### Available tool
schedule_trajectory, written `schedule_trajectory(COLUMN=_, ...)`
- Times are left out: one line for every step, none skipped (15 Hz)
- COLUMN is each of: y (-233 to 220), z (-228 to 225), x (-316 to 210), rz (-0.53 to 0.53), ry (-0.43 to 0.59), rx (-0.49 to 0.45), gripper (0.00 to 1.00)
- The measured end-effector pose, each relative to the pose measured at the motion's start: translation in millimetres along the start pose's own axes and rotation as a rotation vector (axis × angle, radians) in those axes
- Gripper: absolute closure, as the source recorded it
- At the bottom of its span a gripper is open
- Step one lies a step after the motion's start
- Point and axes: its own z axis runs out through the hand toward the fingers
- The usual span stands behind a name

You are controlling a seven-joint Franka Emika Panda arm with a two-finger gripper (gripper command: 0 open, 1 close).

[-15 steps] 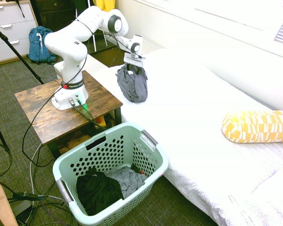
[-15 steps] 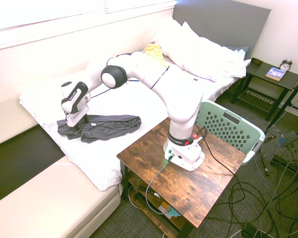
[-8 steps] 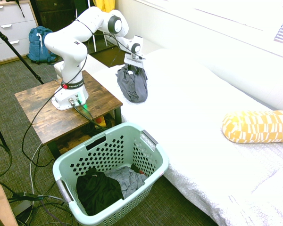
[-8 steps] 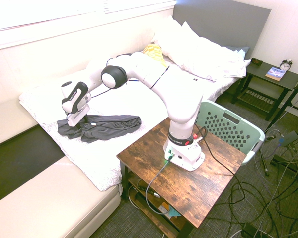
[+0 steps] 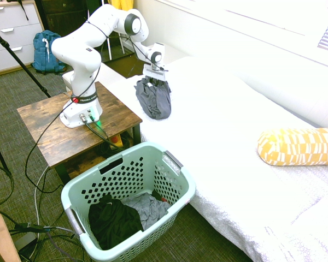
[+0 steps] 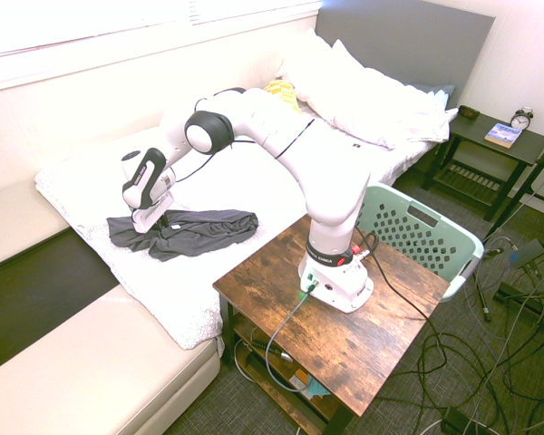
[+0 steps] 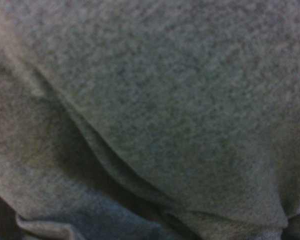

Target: Put my clothes in the laundry bag

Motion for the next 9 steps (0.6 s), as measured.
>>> schedule_trajectory(y=5, z=0, x=0, rz=0.005, ry=-0.001, rx=-0.005, gripper=1.00)
schedule_trajectory(y=10, z=0, x=-1, rz=0.011, ry=-0.003, rx=-0.010, gripper=1.00)
schedule_trajectory(y=14, z=0, x=-3, rz=0.017, ry=-0.006, rx=-0.014, gripper=1.00)
schedule_trajectory(y=17, z=-1, x=-4, rz=0.028, ry=-0.010, rx=-0.016, gripper=1.00)
schedule_trajectory(y=21, z=-3, x=-6, rz=0.042, ry=-0.017, rx=-0.018, gripper=1.00)
schedule_trajectory(y=25, z=-7, x=-6, rz=0.053, ry=-0.027, rx=-0.028, gripper=1.00)
schedule_trajectory(y=32, z=-14, x=-7, rz=0.059, ry=-0.054, rx=-0.060, gripper=1.00)
schedule_trajectory(y=43, z=-25, x=-5, rz=0.057, ry=-0.091, rx=-0.116, gripper=1.00)
schedule_trajectory(y=58, z=-40, x=-4, rz=0.051, ry=-0.129, rx=-0.178, gripper=1.00)
